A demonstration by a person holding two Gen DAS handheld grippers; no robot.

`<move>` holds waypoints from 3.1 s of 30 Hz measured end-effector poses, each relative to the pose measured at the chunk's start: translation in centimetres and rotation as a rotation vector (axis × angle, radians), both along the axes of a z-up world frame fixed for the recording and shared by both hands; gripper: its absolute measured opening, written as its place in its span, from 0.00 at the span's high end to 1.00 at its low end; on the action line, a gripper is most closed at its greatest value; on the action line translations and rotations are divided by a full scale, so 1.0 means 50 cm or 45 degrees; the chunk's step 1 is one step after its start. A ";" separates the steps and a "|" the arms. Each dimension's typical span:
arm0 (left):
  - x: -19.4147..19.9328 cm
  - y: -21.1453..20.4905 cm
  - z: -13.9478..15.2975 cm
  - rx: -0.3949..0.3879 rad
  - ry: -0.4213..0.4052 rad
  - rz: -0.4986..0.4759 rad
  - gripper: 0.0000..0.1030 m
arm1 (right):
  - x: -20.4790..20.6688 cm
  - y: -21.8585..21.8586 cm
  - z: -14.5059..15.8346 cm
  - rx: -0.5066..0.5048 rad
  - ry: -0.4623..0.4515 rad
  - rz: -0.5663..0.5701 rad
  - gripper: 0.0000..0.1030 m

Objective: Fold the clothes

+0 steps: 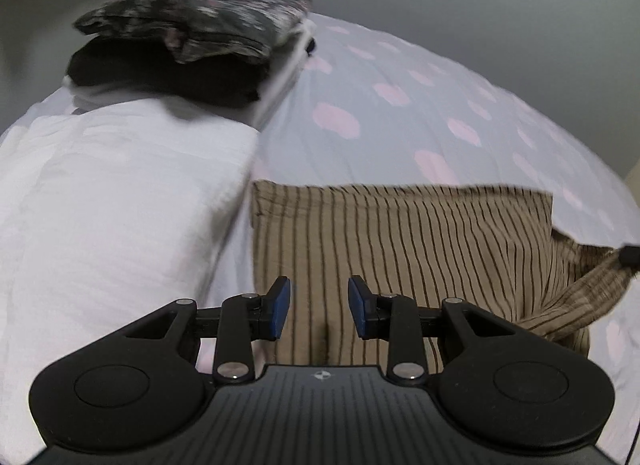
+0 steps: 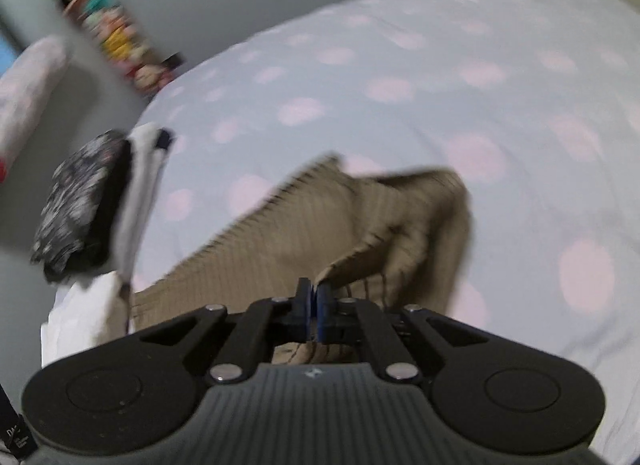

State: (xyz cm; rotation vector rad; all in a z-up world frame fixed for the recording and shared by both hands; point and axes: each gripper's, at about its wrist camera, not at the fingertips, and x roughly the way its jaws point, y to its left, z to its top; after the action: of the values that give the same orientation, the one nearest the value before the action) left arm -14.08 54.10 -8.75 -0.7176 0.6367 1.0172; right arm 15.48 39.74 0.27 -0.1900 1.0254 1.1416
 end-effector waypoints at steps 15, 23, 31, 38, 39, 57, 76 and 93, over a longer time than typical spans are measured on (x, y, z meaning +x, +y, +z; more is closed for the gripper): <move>-0.108 0.061 0.006 -0.074 -0.282 0.132 0.65 | -0.295 0.301 0.108 -0.009 -0.238 0.471 0.97; -0.134 0.090 -0.017 -0.136 -0.340 0.167 0.65 | -0.395 0.405 0.013 -0.090 -0.167 0.617 0.98; -0.111 0.090 -0.030 -0.137 -0.309 0.121 0.65 | -0.395 0.471 -0.077 -0.146 -0.102 0.590 0.90; -0.099 0.082 -0.033 -0.143 -0.294 0.071 0.65 | -0.380 0.439 -0.046 -0.078 -0.150 0.587 0.69; -0.096 0.082 -0.034 -0.149 -0.295 0.058 0.65 | -0.374 0.427 -0.038 -0.070 -0.158 0.585 0.69; -0.062 0.056 -0.026 -0.173 -0.136 -0.030 0.65 | -0.395 -0.050 -0.088 -0.176 -0.275 0.534 0.69; -0.081 0.121 -0.064 -0.287 -0.287 0.069 0.57 | -0.470 -0.158 -0.210 -0.336 -0.194 0.492 0.72; -0.074 0.109 -0.026 0.007 -0.323 0.092 0.98 | -0.449 -0.199 -0.130 -0.209 -0.168 0.539 0.95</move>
State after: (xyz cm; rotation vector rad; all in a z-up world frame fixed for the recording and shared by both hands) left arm -17.77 59.55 -10.03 -0.8538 0.3904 0.9736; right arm -6.95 29.77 -6.21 -0.6284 0.9864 1.4033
